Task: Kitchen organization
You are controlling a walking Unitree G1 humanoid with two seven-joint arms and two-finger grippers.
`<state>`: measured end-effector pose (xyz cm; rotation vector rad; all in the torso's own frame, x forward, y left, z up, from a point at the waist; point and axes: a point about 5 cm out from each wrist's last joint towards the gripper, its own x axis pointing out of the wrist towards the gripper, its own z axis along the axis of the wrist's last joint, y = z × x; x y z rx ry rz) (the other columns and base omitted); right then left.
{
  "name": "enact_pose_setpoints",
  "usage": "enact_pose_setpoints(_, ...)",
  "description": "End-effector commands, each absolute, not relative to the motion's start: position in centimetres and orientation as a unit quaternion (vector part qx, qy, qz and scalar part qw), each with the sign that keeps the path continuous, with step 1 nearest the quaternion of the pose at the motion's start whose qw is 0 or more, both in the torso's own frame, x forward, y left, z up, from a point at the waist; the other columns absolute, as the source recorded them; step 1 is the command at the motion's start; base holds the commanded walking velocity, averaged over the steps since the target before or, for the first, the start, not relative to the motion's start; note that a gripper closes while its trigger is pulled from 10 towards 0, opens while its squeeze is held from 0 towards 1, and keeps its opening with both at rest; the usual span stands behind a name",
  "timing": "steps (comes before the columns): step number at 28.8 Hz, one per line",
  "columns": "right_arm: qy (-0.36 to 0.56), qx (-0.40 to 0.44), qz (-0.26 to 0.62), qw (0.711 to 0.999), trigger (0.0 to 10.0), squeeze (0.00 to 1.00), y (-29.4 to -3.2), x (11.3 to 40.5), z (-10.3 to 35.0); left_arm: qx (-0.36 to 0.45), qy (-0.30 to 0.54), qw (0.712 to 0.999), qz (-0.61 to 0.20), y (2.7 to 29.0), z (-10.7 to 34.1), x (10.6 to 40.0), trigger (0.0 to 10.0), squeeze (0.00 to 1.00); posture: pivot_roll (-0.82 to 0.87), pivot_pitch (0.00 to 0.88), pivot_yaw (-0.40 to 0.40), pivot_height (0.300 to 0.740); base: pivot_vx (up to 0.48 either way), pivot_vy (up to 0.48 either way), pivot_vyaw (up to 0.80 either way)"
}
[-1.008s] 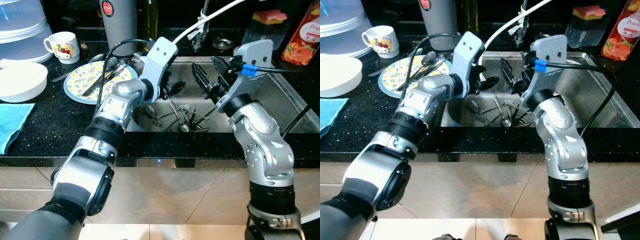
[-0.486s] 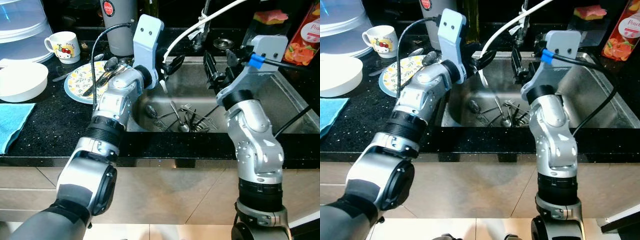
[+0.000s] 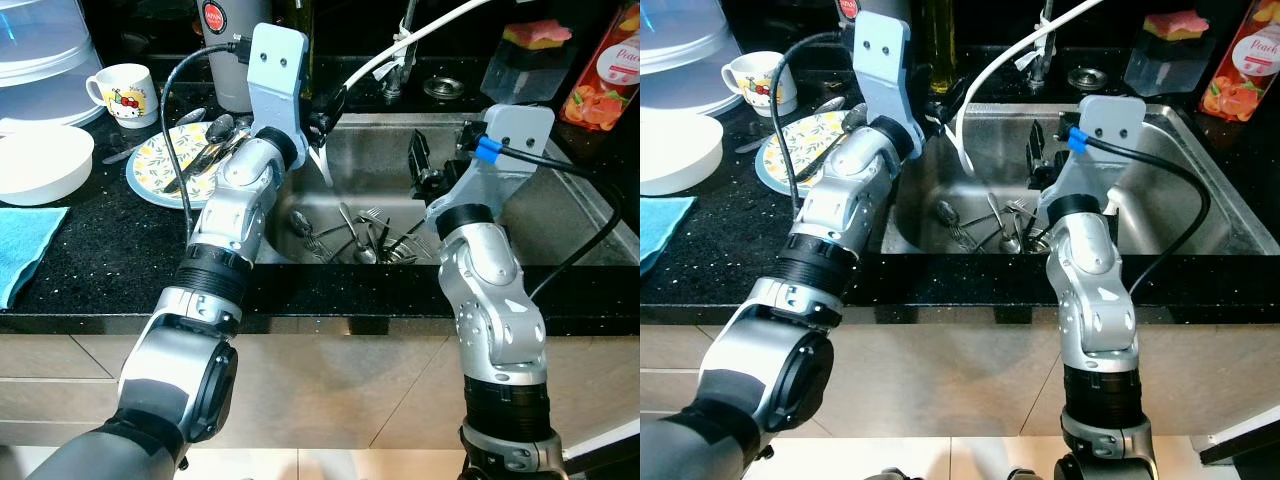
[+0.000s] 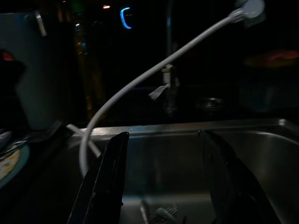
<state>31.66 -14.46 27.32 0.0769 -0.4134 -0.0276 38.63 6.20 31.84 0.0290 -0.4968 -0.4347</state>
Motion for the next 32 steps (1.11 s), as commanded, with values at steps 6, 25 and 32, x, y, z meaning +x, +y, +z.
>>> enact_pose_setpoints(6,-0.221,0.03,-0.037,0.974,10.0,0.0,-15.3,31.7,27.7,0.034,-0.25,0.947,-0.198,6.3,31.4,38.6,10.0,0.0,0.01,0.062,0.017,0.74,0.0,0.0,0.0)
enact_pose_setpoints(25,-0.247,0.013,-0.062,0.967,10.0,0.0,-16.9,31.6,28.6,0.052,-0.221,0.964,-0.136,9.1,29.2,37.8,10.0,0.0,0.07,0.081,0.048,0.74,0.0,0.0,0.0)
enact_pose_setpoints(32,-0.257,-0.022,-0.057,0.965,10.0,0.0,-17.5,31.2,29.0,0.048,-0.165,0.982,-0.082,11.9,29.1,38.6,10.0,0.0,0.08,0.08,0.055,0.74,0.0,0.0,0.0)
